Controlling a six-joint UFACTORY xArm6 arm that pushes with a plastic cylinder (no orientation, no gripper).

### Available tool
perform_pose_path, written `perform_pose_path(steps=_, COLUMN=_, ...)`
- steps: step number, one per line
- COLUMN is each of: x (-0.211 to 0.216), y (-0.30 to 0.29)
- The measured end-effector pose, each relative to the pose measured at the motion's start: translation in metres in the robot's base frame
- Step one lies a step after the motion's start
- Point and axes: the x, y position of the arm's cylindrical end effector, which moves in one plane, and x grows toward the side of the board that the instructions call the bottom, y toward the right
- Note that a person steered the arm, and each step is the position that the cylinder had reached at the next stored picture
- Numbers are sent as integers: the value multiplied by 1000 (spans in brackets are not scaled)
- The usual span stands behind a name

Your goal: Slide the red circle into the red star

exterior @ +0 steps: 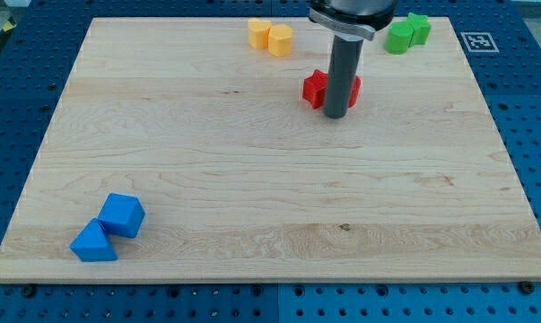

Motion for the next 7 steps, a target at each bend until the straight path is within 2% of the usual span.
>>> perform_pose_path(steps=2, x=-38, y=-42)
perform_pose_path(steps=4, x=-21, y=-48)
perform_pose_path(steps=7, x=12, y=72)
